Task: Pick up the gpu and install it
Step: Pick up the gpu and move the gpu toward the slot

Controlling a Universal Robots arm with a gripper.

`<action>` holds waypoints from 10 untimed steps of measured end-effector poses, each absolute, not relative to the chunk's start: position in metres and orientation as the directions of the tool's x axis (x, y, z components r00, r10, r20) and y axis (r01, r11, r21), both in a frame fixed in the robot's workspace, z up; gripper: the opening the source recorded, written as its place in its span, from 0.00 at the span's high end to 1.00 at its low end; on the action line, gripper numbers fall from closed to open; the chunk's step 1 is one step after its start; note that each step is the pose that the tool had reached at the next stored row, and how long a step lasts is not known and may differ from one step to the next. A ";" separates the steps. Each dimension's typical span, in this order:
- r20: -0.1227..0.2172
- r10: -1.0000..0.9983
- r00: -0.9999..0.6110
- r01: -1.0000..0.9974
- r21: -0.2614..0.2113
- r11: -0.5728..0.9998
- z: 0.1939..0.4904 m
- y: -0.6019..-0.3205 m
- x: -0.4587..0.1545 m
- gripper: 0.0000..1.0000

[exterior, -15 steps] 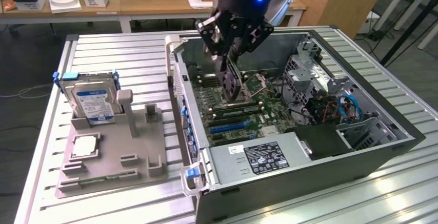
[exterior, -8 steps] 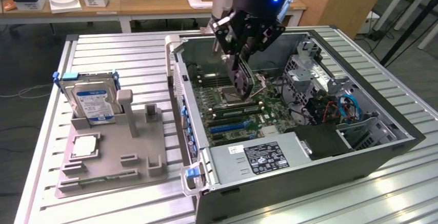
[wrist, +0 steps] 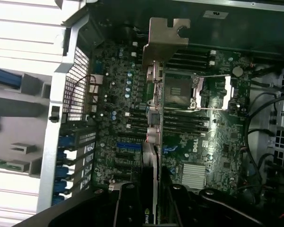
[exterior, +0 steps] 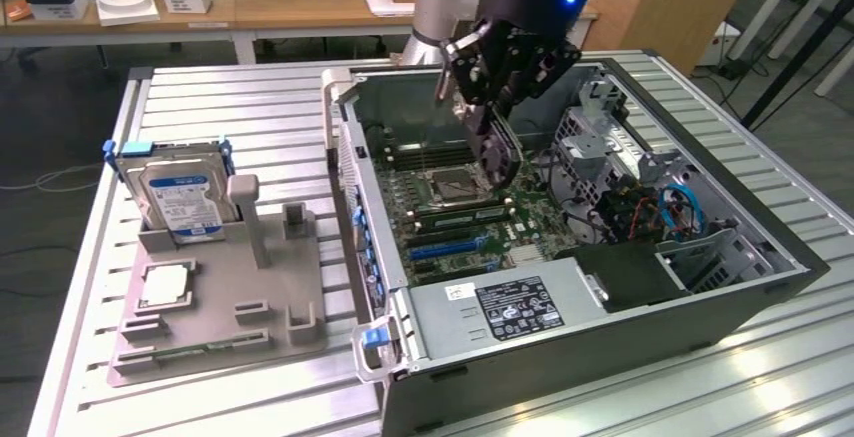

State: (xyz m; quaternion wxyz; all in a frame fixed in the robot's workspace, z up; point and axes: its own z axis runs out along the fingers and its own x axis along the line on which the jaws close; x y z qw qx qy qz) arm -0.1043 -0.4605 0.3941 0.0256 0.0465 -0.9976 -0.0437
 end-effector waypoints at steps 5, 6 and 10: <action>0.047 -0.097 -0.994 -0.093 0.090 0.992 0.394 -0.461 -0.098 0.74; 0.047 -0.098 -0.994 -0.093 0.090 0.992 0.394 -0.460 -0.098 0.74; 0.047 -0.098 -0.994 -0.093 0.090 0.992 0.394 -0.460 -0.098 0.74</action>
